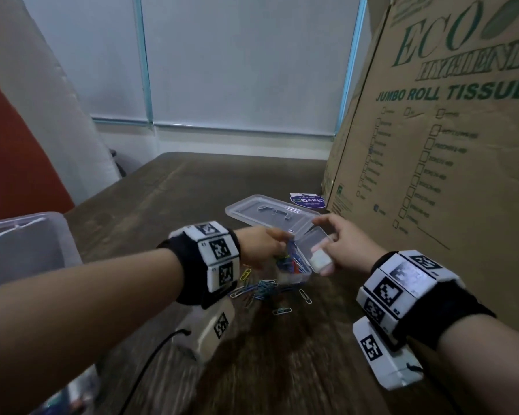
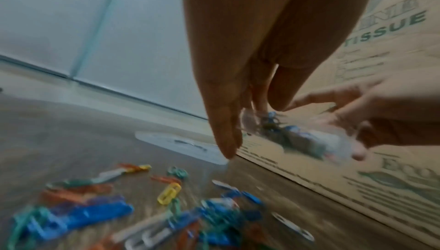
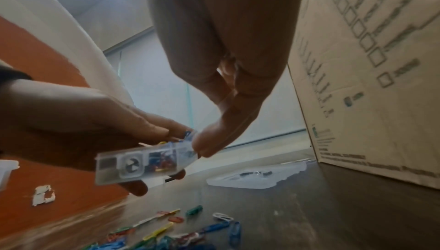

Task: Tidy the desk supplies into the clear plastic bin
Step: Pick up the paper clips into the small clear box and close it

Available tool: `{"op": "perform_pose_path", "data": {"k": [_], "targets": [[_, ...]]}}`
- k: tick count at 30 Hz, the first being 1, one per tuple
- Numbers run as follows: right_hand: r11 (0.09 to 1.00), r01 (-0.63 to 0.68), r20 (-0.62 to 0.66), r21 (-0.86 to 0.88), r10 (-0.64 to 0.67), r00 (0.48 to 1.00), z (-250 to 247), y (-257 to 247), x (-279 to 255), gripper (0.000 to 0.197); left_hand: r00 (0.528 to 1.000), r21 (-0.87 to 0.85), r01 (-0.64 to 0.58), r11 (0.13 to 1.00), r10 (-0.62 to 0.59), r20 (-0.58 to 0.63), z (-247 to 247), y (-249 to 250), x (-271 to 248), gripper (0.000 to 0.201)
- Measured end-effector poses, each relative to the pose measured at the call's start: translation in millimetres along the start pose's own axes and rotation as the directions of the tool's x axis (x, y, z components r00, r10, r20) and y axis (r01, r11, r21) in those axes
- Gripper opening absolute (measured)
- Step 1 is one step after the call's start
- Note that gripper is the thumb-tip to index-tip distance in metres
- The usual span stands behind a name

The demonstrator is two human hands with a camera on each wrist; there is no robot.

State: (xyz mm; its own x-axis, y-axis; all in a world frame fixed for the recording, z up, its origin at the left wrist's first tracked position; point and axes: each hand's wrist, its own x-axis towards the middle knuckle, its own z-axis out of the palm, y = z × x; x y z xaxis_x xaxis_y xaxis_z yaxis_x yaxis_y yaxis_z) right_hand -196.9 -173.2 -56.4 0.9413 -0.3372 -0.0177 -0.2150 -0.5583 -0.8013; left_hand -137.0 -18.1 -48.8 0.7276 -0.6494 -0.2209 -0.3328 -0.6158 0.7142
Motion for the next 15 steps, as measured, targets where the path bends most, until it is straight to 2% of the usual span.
{"op": "perform_pose_path", "data": {"k": [3, 5, 9, 11, 13, 15], "targets": [[0.997, -0.06, 0.012, -0.051, 0.061, 0.998, -6, 16, -7, 0.048, 0.996, 0.128, -0.085, 0.988, 0.081, 0.034, 27, -1, -1, 0.04], [0.989, -0.067, 0.011, -0.133, 0.069, 0.998, -7, 26, -10, 0.041, 0.993, 0.131, -0.115, 0.985, 0.11, 0.045, 35, -4, -4, 0.035], [0.972, -0.056, -0.005, -0.227, 0.057, 0.998, -7, 44, -10, 0.04, 0.981, 0.109, -0.187, 0.976, 0.191, -0.029, 27, -11, -6, 0.037], [0.972, -0.049, -0.001, -0.232, 0.05, 0.999, -8, 48, -10, 0.042, 0.984, 0.216, -0.117, 0.969, 0.142, -0.105, 21, -17, -1, 0.032], [0.97, -0.027, 0.001, -0.242, 0.029, 1.0, -9, 48, -9, 0.041, 0.981, 0.369, 0.019, 0.929, 0.053, -0.185, 16, -30, 8, 0.031], [0.962, -0.005, 0.0, -0.272, 0.006, 1.0, -10, 46, -7, 0.04, 0.969, 0.427, 0.178, 0.887, -0.082, -0.233, 11, -49, 20, 0.039]]}}
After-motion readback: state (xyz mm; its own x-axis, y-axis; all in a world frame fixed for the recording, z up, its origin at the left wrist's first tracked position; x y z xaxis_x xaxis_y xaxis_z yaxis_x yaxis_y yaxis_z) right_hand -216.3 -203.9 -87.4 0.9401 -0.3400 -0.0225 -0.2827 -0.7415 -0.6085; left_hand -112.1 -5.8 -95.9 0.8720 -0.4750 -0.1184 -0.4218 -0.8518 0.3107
